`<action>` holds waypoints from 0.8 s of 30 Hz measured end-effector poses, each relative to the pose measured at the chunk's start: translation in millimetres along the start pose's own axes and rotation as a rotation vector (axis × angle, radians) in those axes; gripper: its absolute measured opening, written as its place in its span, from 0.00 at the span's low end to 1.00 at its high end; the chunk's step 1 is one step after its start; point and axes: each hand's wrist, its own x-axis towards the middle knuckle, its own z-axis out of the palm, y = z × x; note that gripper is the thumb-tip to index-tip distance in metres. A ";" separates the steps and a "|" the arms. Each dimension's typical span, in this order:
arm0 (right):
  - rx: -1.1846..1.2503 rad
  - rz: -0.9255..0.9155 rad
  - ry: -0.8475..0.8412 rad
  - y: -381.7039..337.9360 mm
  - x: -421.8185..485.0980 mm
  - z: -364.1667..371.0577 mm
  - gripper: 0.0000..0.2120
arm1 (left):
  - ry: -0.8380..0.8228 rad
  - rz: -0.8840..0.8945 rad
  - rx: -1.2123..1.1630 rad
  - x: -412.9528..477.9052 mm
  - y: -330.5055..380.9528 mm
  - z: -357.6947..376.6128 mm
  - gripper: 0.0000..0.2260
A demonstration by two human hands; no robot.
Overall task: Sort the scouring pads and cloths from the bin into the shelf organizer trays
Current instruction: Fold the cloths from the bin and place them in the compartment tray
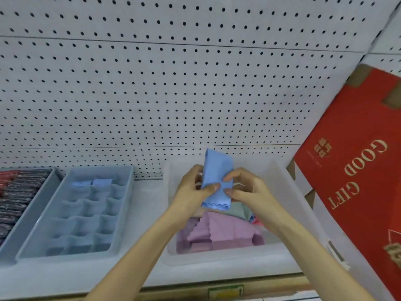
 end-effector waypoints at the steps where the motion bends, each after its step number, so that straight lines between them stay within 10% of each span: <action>1: -0.001 0.007 0.014 2.4 -0.3 1.0 0.11 | 0.017 0.015 -0.007 -2.0 -1.4 0.6 0.14; 10: 0.125 0.013 -0.008 5.8 -5.3 -1.3 0.15 | -0.186 0.071 -0.161 -16.9 -1.8 -25.3 0.10; 16: 0.156 -0.090 -0.088 10.8 -9.4 -5.8 0.21 | -0.614 -0.007 -0.197 -17.1 -2.9 -57.0 0.28; 24: 0.100 -0.066 0.227 14.3 -4.4 15.2 0.06 | -0.100 0.088 -0.028 -22.5 -0.8 -17.9 0.11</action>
